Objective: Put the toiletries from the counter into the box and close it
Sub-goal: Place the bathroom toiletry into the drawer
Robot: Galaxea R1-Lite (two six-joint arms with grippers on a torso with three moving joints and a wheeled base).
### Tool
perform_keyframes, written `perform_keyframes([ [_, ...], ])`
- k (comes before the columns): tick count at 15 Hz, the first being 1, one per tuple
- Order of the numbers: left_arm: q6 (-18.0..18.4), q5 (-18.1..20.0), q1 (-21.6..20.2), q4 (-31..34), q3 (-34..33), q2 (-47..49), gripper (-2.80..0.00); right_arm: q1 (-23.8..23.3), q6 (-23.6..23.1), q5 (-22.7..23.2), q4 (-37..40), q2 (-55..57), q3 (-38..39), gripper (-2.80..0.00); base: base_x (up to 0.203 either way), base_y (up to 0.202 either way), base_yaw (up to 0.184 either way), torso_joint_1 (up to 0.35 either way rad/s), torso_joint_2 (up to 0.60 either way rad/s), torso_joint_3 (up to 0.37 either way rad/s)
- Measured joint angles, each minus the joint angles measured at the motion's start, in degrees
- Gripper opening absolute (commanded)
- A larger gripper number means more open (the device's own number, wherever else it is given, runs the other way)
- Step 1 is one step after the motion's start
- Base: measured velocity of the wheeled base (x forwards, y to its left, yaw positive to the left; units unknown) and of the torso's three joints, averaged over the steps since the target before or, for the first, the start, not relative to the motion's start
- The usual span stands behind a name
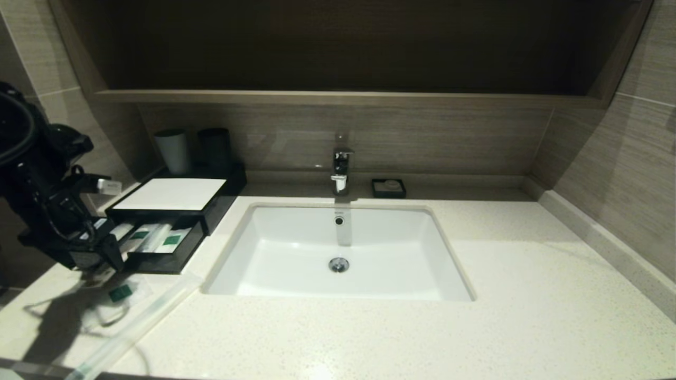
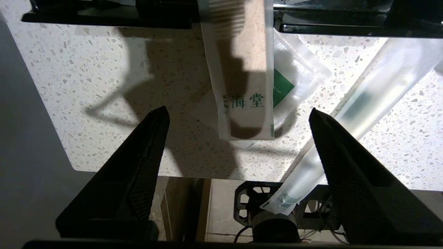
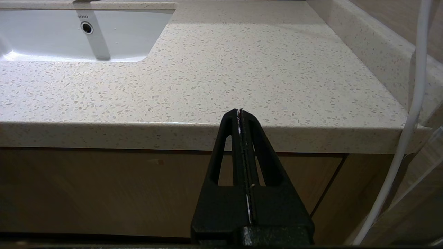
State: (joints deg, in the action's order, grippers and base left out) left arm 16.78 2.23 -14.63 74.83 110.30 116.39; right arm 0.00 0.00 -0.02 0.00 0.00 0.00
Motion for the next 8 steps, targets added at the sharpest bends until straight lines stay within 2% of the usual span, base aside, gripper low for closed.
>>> perform_keyframes([
  [4,-0.06,0.51,0.05,0.28,0.01,-3.23,0.00,0.00,0.00,0.02,0.00,0.00,0.00,-2.80,0.000,0.000,0.000,0.000,0.00,0.000],
  [8,-0.95,3.86,0.07,2.74,-0.18,-7.29,0.00,0.00,0.00,0.00,0.00,0.00,0.00,-2.80,0.000,0.000,0.000,0.000,0.00,0.000],
])
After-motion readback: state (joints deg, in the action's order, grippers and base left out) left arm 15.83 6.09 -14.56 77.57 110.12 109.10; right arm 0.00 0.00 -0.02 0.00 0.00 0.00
